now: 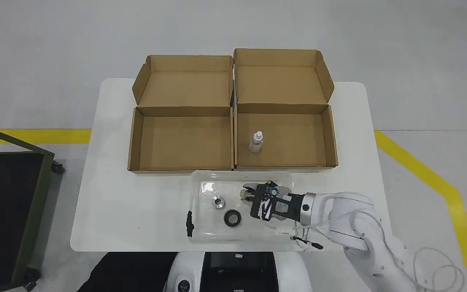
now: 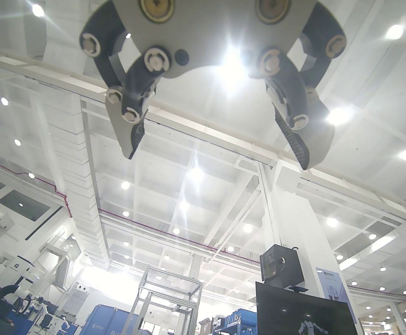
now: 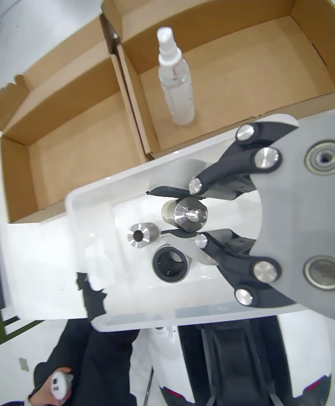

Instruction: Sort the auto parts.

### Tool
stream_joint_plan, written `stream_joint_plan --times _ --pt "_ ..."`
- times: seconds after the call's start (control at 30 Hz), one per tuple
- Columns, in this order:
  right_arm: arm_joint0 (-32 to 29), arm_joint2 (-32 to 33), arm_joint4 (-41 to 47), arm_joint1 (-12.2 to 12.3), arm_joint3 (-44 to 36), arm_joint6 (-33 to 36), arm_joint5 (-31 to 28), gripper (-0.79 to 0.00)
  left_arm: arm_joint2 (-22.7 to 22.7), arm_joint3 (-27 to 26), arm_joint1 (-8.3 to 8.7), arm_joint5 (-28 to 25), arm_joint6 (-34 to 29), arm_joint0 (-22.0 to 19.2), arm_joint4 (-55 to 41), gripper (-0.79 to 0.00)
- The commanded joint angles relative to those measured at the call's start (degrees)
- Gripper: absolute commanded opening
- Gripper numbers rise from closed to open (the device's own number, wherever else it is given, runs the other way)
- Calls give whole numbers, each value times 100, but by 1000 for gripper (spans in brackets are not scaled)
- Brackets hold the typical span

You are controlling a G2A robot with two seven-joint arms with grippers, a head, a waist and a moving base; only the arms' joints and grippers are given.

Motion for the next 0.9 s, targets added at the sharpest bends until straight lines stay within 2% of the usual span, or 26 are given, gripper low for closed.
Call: stream_joint_plan --times 0.0,0.23,0.37,0.47,0.87 --pt "26 -15 -93 -9 16 -541 -72 -785 0 0 0 0 0 0 0 0" --pt "178 -106 -130 -74 181 -2143 -46 -785 0 0 0 0 0 0 0 0" --pt "308 -191 117 -110 343 -2744 -228 -785 0 0 0 0 0 0 0 0" --pt "444 -160 243 -127 422 -2986 -276 -785 0 0 0 0 0 0 0 0" --pt "433 40 255 -192 278 -3959 268 -785 0 0 0 0 0 0 0 0"
